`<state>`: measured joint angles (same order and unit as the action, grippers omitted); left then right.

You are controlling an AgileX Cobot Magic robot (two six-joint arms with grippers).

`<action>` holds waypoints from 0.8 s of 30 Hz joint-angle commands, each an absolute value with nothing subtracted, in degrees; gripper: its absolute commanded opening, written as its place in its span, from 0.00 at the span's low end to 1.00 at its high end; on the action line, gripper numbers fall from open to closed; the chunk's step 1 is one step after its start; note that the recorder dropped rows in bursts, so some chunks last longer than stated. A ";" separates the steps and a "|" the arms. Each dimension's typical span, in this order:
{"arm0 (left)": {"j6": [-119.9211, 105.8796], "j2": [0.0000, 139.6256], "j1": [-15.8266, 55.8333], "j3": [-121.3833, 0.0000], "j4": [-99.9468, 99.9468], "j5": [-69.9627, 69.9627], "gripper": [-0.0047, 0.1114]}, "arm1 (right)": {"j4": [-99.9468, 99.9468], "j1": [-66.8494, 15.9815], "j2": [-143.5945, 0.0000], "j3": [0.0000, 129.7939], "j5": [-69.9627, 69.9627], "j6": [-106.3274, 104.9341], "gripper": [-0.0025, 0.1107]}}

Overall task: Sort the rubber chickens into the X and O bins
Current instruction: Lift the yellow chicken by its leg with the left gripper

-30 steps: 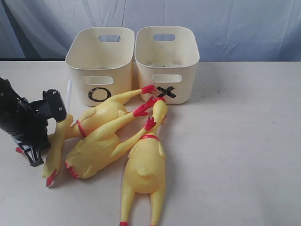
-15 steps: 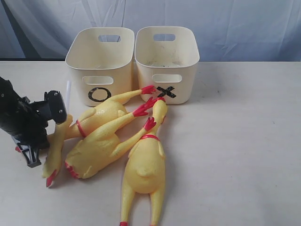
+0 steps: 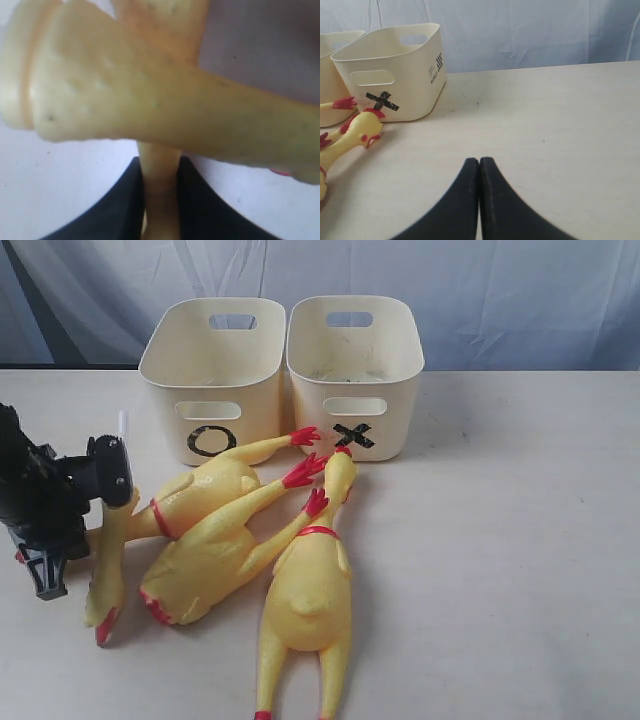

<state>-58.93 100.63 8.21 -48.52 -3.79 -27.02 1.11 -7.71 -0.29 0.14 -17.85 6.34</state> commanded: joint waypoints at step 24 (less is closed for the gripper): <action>-58.96 86.48 8.85 -48.16 -8.62 -33.39 0.04 | 1.37 -7.43 0.00 0.00 -17.49 6.15 0.02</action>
